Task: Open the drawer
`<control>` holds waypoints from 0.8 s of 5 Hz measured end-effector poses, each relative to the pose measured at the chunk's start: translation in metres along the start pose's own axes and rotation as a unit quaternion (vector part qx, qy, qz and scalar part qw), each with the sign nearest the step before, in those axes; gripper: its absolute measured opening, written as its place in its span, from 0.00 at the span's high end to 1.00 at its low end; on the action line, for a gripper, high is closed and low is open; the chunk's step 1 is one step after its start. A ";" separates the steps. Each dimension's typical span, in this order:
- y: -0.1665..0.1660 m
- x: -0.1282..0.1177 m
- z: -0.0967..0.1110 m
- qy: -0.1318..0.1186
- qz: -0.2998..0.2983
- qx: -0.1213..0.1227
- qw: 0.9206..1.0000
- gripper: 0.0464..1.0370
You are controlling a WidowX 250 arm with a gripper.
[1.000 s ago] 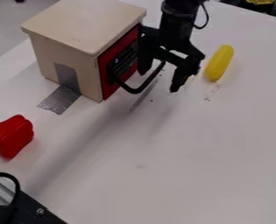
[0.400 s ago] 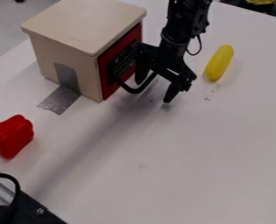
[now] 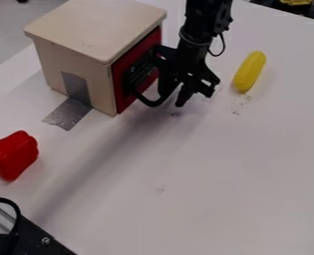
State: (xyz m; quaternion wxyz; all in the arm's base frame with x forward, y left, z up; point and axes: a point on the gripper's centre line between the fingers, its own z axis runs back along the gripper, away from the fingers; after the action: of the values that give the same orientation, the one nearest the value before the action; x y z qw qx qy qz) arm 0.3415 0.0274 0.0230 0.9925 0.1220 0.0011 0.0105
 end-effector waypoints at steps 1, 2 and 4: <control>-0.006 0.004 0.003 0.001 -0.002 -0.009 1.000 0.87; -0.022 0.008 0.007 0.004 -0.011 -0.019 1.000 0.93; -0.067 0.011 0.018 0.000 -0.045 -0.030 0.999 0.93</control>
State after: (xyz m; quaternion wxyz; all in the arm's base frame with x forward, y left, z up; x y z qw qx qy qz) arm 0.3537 -0.0421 0.0244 0.9952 0.0918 0.0062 -0.0338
